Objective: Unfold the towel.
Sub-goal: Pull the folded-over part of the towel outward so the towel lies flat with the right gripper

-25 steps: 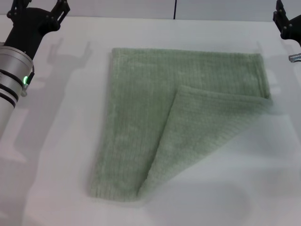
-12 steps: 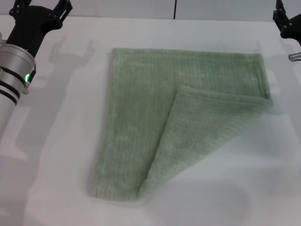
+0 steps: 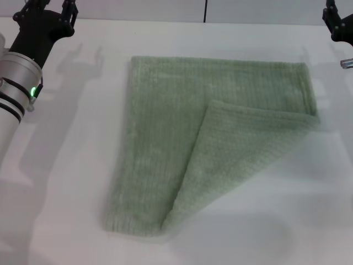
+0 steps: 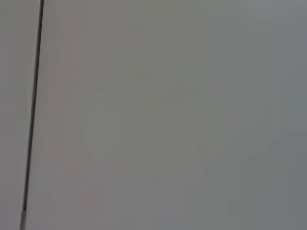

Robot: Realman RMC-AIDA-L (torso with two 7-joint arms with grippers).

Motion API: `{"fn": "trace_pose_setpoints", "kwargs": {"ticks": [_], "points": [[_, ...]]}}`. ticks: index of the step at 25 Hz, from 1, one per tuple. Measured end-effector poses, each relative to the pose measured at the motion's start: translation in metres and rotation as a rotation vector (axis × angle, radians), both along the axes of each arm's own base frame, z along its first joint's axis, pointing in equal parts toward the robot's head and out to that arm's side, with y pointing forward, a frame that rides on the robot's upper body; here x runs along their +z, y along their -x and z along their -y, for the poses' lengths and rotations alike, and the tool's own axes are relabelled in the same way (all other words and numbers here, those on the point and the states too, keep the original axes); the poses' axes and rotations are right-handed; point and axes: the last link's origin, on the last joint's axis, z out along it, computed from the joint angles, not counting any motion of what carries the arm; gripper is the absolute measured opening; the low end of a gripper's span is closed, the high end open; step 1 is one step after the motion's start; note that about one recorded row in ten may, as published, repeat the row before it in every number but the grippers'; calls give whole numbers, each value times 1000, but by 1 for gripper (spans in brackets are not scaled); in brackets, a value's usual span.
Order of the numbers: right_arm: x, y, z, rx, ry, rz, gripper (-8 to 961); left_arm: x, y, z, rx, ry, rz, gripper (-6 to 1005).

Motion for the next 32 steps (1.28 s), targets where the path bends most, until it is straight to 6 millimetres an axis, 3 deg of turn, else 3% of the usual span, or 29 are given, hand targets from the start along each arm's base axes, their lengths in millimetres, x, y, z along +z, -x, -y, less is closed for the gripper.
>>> {"fn": "trace_pose_setpoints", "kwargs": {"ticks": [16,32], "points": [[3,-3,0,-16,-14,-10,700,-36,-29,-23,75,347,134,33],[4,-4,0,-17,-17,-6,700,-68,-54,-35,306,530,-81,17]]}}
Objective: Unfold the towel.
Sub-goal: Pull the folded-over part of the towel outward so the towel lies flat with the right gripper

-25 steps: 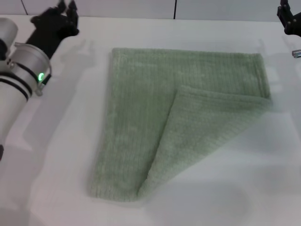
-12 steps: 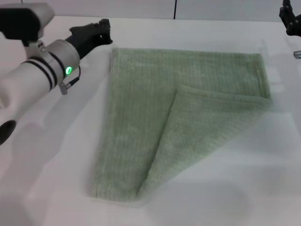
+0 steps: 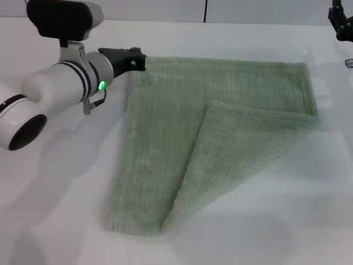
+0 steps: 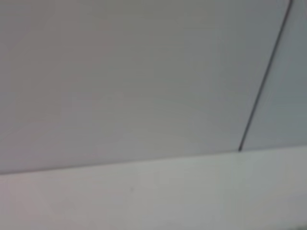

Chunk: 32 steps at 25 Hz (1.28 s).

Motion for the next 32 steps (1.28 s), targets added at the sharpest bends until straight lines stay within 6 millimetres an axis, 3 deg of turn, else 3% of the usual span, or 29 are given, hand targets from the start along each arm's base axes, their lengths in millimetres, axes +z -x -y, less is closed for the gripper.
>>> {"fn": "trace_pose_setpoints", "kwargs": {"ticks": [18,32], "points": [[0,1,-1,2,0,2,701,-25,-13,5,37,72,-60,17],[0,3,-2,8,1,3,701,-28,-13,-2,55,82,-97,18]]}}
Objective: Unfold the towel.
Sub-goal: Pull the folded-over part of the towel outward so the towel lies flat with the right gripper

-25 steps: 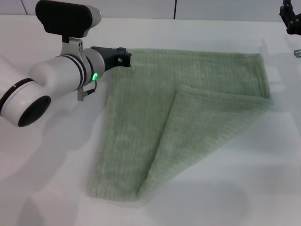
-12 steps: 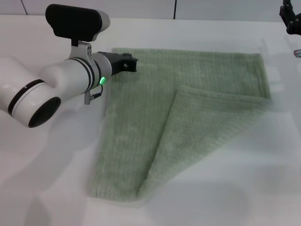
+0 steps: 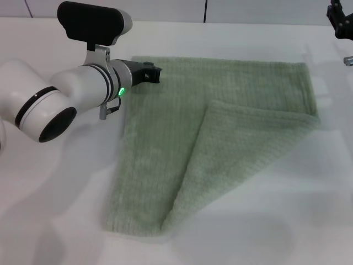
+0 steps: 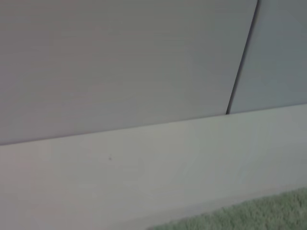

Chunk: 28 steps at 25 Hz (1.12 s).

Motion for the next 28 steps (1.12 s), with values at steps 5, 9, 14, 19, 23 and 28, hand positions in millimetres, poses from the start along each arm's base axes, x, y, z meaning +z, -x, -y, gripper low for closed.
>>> {"fn": "trace_pose_setpoints", "kwargs": {"ticks": [5,9,14,19,23,28], "points": [[0,1,-1,3,1,1,701,-2,0,-1,11,11,-20,18],[0,1,-1,4,1,2,701,-2,0,-1,21,14,-28,18],[0,2,-1,6,1,3,701,-3,1,-2,37,27,-60,18],[0,2,-2,9,2,5,701,-3,2,-2,46,31,-70,18],[0,2,-2,9,3,5,701,-4,2,-2,47,33,-73,18],[-1,3,-1,10,5,7,701,-3,2,-3,52,36,-83,18]]}}
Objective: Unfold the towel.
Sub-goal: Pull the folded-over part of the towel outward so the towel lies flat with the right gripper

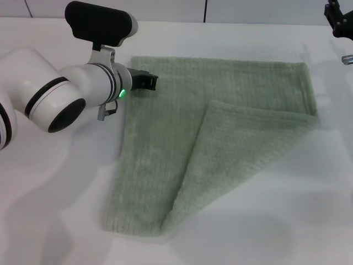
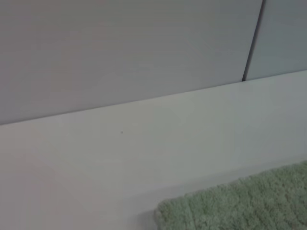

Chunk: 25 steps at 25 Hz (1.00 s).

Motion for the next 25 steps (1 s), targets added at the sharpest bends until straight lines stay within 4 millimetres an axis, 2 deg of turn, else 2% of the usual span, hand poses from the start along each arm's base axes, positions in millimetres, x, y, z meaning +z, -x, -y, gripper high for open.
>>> {"fn": "trace_pose_setpoints", "kwargs": {"ticks": [15,19,25], "points": [[-2,3,-2,1,12,-7,700,1,1,-2,5,1,-13,18],[-12,11,-9,-29,71,-36,696,0,1,-1,4,1,-12,18],[-27,33,-14,-62,184,-94,691,0,1,-1,3,1,-10,18]]}}
